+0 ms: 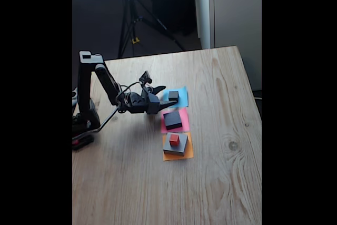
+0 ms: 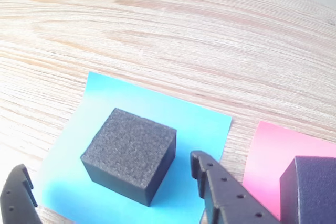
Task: Tower of hanoi
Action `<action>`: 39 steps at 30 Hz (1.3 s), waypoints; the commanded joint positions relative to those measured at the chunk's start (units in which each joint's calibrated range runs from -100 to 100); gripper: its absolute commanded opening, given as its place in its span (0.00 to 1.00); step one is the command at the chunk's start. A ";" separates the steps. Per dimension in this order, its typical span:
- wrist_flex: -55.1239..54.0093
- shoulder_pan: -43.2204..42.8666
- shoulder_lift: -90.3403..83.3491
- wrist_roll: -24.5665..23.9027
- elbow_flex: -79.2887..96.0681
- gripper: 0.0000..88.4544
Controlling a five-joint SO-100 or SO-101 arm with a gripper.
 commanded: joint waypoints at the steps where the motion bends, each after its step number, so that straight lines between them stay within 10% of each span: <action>1: 1.22 -0.91 0.11 2.17 -2.15 0.41; 39: 6.56 -3.42 2.84 3.68 -6.97 0.31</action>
